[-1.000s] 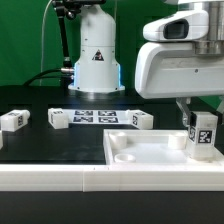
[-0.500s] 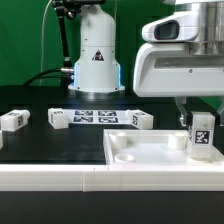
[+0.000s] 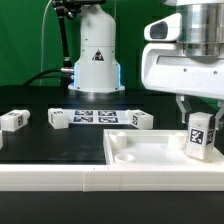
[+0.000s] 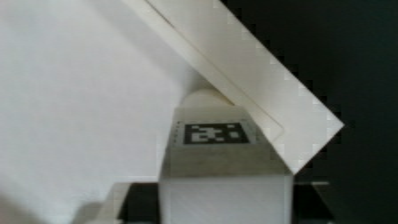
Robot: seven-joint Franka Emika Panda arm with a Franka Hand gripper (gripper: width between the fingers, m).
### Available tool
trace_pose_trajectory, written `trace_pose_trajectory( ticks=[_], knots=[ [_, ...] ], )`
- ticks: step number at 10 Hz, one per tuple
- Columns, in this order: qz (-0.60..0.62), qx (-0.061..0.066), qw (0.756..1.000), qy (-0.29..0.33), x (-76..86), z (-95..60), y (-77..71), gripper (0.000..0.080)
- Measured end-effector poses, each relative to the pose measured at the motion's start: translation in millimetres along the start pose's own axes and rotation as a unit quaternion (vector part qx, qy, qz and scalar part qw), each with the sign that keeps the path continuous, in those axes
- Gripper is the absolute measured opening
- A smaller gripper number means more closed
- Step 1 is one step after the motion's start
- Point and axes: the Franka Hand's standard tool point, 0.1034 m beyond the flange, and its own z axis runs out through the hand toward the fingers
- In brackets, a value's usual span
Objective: Assemble one leg
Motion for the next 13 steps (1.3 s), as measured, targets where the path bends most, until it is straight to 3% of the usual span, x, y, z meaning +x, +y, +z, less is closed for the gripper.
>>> trace_pose_trajectory(
  ticks=[1,5,6,7,8,9,13],
  knots=[
    [0.08,-0.001,0.997,0.001,-1.4,0.0,-0.6,0.0294],
    [0.204,0.006,0.979,-0.011,-2.0,0.0,-1.2,0.0294],
    [0.226,0.007,0.974,-0.015,-3.5,0.0,-2.2,0.0394],
    [0.225,0.007,0.974,-0.015,-3.9,0.1,-2.4,0.0394],
    [0.201,0.008,0.979,-0.015,-3.6,0.1,-2.4,0.053],
    [0.182,0.01,0.983,-0.014,-2.5,0.1,-2.6,0.0613],
    [0.003,0.006,1.0,-0.014,-3.3,-0.1,-3.2,0.0647]
  ],
)
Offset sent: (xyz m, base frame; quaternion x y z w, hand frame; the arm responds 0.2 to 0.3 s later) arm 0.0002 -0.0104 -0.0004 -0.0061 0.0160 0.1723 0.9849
